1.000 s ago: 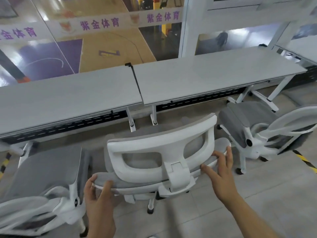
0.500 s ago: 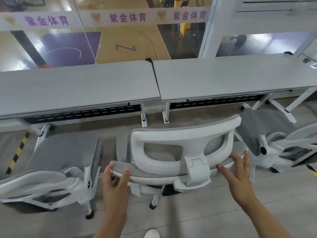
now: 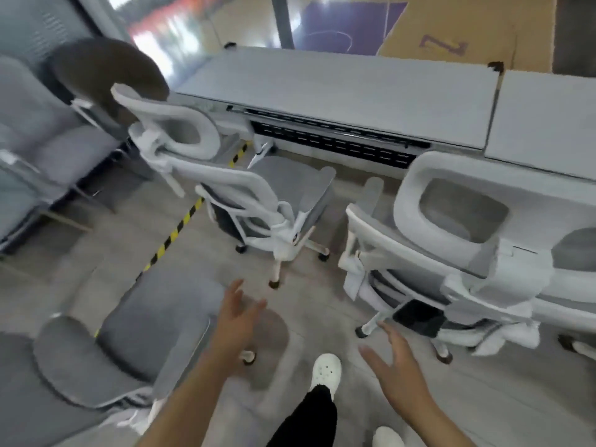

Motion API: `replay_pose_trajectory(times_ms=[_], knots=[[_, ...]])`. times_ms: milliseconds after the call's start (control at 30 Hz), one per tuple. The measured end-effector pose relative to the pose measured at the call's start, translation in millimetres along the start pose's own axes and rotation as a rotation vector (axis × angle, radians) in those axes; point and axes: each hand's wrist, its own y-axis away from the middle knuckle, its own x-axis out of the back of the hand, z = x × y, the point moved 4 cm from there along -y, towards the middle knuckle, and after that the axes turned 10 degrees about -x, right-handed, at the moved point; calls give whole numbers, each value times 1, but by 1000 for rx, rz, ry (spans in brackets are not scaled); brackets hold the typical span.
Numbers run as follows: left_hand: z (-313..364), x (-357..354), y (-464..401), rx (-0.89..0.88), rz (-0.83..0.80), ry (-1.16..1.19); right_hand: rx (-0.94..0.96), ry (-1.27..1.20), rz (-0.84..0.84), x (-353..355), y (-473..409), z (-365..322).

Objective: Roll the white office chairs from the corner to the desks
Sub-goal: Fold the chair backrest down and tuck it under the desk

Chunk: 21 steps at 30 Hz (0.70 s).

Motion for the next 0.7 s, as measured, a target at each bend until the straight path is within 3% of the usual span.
replay_pose_trajectory(times_ms=[100, 267, 467, 700], knots=[[-30, 71, 14, 62, 167, -12, 103, 97, -142, -38, -13, -52], [-67, 162, 0, 113, 353, -21, 282, 216, -202, -98, -30, -146], [-78, 221, -70, 135, 318, 11, 482, 330, -132, -171, -65, -259], [-15, 274, -186, 5, 240, 22, 658, 431, 26, -217, -96, -398]])
